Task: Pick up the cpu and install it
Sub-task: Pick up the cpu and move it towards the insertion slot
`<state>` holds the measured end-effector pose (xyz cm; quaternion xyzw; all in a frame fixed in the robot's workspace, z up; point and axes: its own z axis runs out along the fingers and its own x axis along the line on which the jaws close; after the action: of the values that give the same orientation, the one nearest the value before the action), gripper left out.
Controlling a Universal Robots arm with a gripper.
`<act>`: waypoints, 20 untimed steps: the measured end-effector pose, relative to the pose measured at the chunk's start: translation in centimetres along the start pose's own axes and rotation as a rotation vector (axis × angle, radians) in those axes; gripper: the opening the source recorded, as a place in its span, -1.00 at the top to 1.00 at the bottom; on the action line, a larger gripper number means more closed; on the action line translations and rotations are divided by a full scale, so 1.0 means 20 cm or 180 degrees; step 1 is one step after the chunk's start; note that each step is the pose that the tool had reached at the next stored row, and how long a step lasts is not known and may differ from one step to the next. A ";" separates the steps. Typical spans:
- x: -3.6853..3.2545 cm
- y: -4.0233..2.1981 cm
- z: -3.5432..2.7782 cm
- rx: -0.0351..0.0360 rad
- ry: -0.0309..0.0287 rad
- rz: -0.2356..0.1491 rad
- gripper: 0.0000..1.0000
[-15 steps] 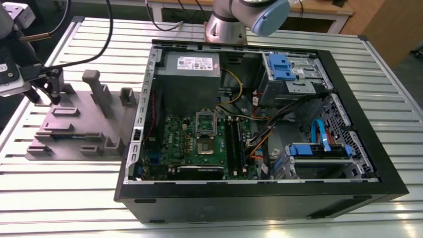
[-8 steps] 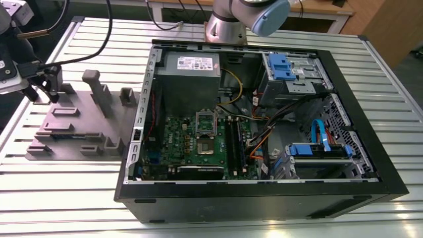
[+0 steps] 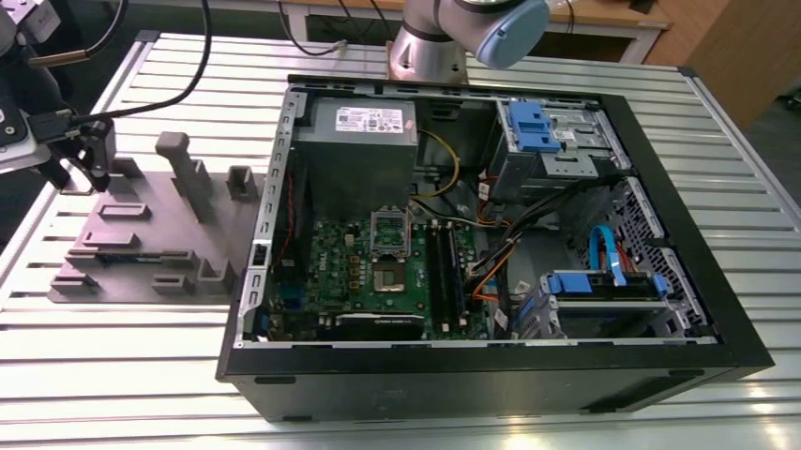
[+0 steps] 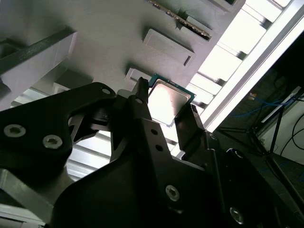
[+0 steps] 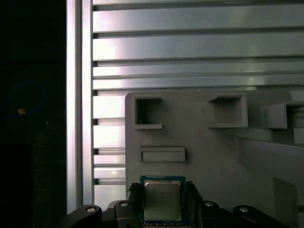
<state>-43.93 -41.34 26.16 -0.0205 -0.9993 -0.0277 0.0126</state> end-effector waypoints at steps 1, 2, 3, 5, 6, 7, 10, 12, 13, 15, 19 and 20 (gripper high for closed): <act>0.000 0.000 -0.004 0.0000 0.0000 0.0000 0.06; 0.000 0.000 -0.007 0.0000 0.0000 0.0000 0.06; 0.000 0.001 -0.011 0.0000 0.0000 0.0000 0.06; 0.001 0.001 -0.018 0.0000 0.0000 0.0000 0.06; 0.001 0.001 -0.022 0.0000 0.0000 0.0000 0.06; 0.001 0.001 -0.026 0.0000 0.0000 0.0000 0.06; 0.001 0.002 -0.037 0.0000 0.0000 0.0000 0.06; 0.001 0.002 -0.045 0.0000 0.0000 0.0000 0.06; 0.001 0.003 -0.049 0.0000 0.0000 0.0000 0.06; 0.001 0.003 -0.057 0.0000 0.0000 0.0000 0.06; 0.002 0.004 -0.075 0.0000 0.0000 0.0000 0.06; 0.002 0.004 -0.079 0.0000 0.0000 0.0000 0.06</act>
<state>-43.93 -41.34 27.75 -0.0205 -0.9993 -0.0276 0.0126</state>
